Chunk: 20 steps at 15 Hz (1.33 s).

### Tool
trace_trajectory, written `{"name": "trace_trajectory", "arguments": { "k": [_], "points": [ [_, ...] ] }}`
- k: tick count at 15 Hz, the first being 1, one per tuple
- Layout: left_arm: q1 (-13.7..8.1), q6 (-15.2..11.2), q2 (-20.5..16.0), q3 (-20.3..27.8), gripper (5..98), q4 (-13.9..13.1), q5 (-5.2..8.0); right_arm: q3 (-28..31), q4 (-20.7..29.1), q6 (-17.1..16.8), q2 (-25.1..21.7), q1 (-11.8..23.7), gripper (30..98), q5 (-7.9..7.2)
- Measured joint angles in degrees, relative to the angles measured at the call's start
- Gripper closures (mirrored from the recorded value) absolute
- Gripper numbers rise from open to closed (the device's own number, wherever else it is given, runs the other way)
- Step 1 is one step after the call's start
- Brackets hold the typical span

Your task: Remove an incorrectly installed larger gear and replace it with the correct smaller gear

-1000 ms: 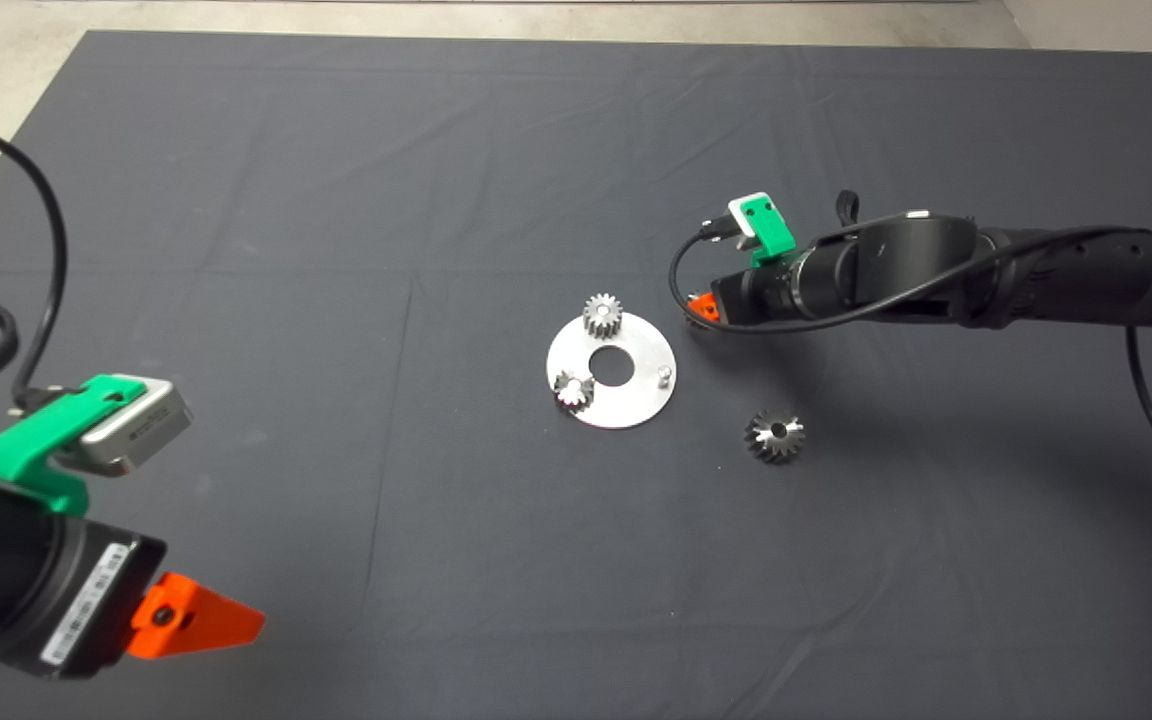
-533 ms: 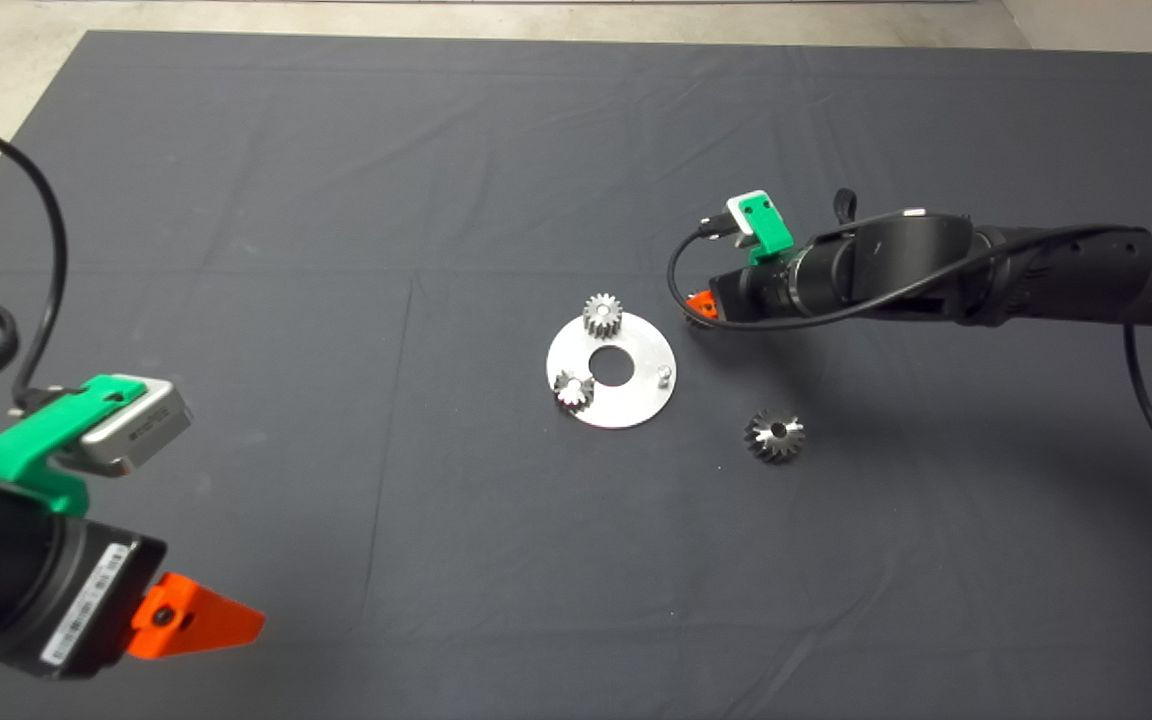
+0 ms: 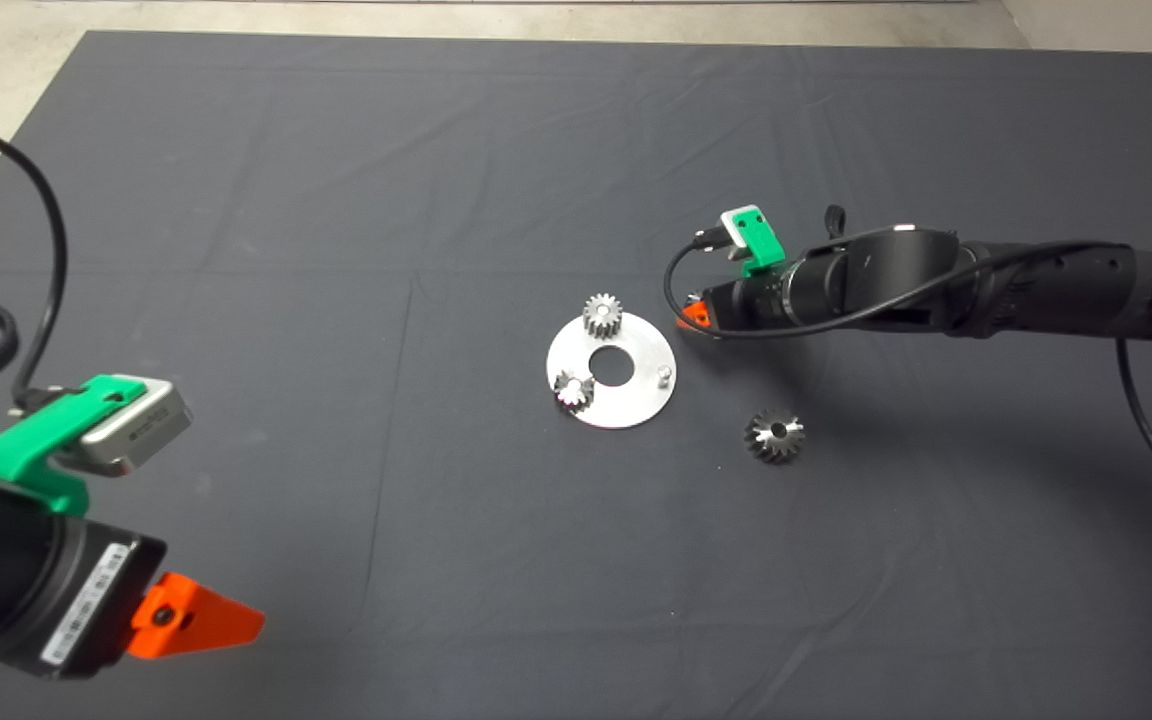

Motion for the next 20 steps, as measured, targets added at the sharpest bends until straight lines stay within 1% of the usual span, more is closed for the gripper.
{"name": "trace_trajectory", "arguments": {
  "k": [1, 4, 5, 8, 9, 11, 13, 15, 17, 19, 20],
  "points": [
    [0.0, 0.0, 0.0, 0.0, 5.5, 0.0, 0.0, 0.0, 0.0, 0.0, 0.2, 0.0, 42.2, 0.2],
    [0.0, 0.0, 0.0, 0.0, 5.5, 0.0, -0.02, -0.8, 0.0, 0.0, 0.9, 0.0, 43.1, 0.12],
    [0.0, 0.0, 0.0, 0.0, 5.5, 0.0, 0.0, -1.4, 0.0, 0.0, 1.4, 0.0, 48.0, 0.17],
    [0.0, 0.0, 0.0, 0.0, 5.5, 0.0, 0.0, -1.9, 0.0, 0.0, 1.7, 0.0, 49.8, 0.22],
    [0.0, 0.0, 0.0, 0.0, 5.5, 0.0, 0.0, -2.1, 0.0, 0.0, 1.7, 0.0, 53.2, 0.22],
    [0.0, 0.0, 0.0, 0.0, 5.5, 0.0, 0.0, -2.6, 0.0, 0.0, 1.7, 0.0, 53.3, 0.16],
    [0.0, 0.0, 0.0, 0.0, 5.5, 0.0, 0.0, -2.6, 0.0, 0.0, 1.7, 0.0, 58.7, 0.2],
    [0.0, 0.0, 0.0, 0.0, 5.5, 0.0, 0.0, -2.6, 0.0, 0.0, 1.6, -0.1, 58.7, 0.17],
    [0.0, 0.0, 0.0, 0.0, 5.5, 0.0, 0.0, -2.7, 0.0, 0.0, 1.5, -0.4, 63.1, 0.06],
    [0.0, 0.0, 0.0, 0.0, 5.5, 0.0, 0.0, -2.7, 0.0, 0.0, 1.5, -0.4, 63.3, 0.09],
    [0.0, 0.0, 0.0, 0.0, 5.5, 0.0, 0.0, -2.7, 0.0, 0.0, 1.5, -0.4, 66.2, 0.09]
  ]
}}
